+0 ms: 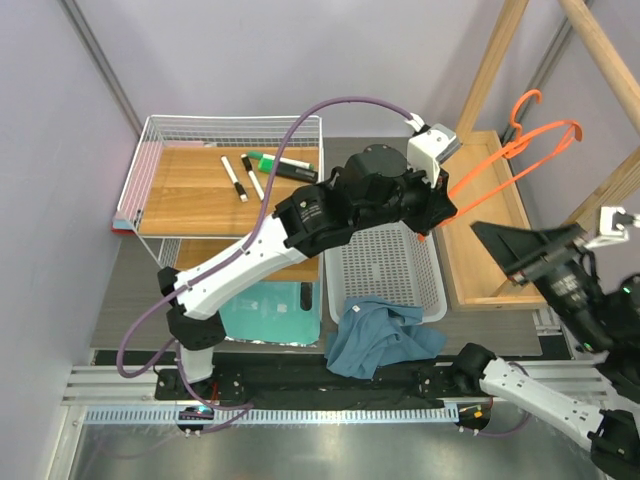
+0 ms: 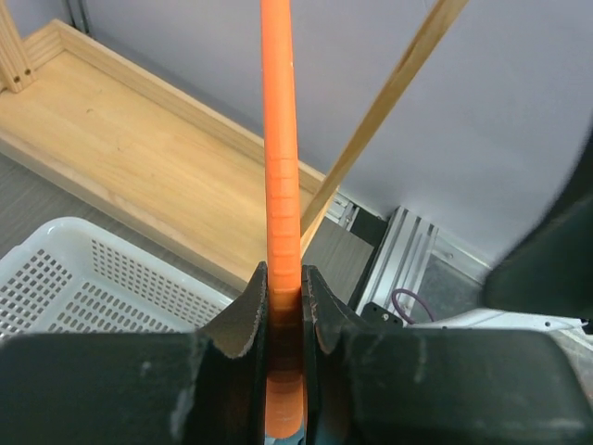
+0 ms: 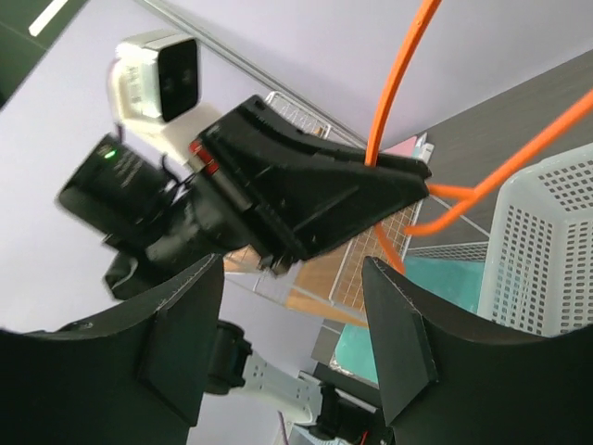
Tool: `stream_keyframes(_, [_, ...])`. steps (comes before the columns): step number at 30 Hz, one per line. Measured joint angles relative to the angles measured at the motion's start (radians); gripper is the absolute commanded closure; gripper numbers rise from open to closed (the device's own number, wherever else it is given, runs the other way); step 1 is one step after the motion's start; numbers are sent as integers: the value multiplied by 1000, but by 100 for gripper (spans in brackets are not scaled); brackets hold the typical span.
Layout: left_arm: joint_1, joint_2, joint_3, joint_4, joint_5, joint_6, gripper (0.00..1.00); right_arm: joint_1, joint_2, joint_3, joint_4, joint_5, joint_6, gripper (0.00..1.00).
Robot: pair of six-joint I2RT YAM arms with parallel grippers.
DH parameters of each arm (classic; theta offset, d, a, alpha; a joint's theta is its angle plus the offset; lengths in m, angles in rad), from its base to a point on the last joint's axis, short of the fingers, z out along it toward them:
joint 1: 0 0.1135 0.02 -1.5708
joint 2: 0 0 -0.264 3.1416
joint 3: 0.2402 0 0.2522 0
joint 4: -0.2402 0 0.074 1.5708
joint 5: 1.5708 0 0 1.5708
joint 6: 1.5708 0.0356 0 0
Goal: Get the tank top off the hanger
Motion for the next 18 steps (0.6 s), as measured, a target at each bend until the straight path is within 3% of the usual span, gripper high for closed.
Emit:
stream_keyframes(6, [-15,-63,-38,-3,-3,11,100,0,191,-3,109,17,-8,40])
stream_keyframes(12, [-15,-119,-81,-6,-19,25,100,2,208,-4,174,60,-23,53])
stream_keyframes(18, [-20,-140,-107,-6,-18,25,100,2,211,-9,208,84,-35,55])
